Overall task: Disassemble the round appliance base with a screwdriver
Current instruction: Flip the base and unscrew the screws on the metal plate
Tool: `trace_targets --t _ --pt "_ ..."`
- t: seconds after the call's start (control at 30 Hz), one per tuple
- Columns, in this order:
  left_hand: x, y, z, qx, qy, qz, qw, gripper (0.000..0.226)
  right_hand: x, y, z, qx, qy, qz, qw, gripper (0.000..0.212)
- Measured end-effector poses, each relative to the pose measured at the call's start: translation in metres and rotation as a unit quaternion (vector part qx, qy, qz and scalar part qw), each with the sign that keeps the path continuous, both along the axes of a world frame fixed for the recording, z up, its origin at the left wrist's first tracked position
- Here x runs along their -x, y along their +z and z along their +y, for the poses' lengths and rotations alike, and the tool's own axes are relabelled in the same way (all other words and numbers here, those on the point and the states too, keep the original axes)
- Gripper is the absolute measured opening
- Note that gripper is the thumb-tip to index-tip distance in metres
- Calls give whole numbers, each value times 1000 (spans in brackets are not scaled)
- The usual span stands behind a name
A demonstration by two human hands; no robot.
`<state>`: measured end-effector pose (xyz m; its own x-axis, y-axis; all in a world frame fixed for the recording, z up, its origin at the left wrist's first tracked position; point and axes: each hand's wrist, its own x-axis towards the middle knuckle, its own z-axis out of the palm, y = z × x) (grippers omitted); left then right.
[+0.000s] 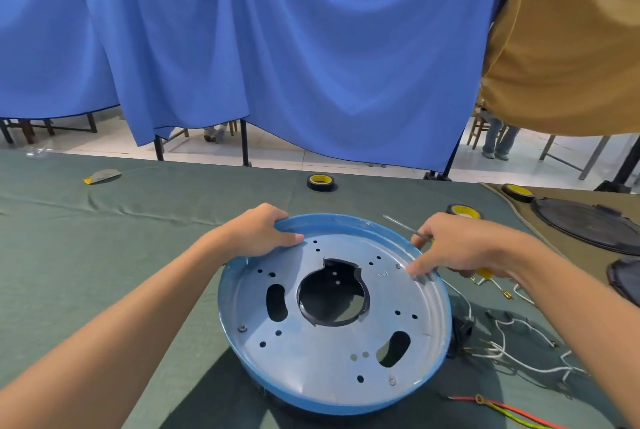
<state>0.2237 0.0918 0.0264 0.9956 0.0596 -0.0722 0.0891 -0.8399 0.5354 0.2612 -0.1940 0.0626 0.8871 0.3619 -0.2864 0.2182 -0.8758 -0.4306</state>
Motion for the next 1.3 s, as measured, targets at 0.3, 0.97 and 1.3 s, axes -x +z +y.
trace_targets --t 0.3,0.97,1.3 --pt "12 9 12 74 64 57 994 13 -11 -24 27 -83 -73 -174 979 12" --pt "29 16 11 134 91 68 984 10 -5 -31 19 -136 -104 -160 972 5" --pt "20 12 -23 -124 30 -10 992 53 -5 -28 13 -82 -65 -144 984 24"
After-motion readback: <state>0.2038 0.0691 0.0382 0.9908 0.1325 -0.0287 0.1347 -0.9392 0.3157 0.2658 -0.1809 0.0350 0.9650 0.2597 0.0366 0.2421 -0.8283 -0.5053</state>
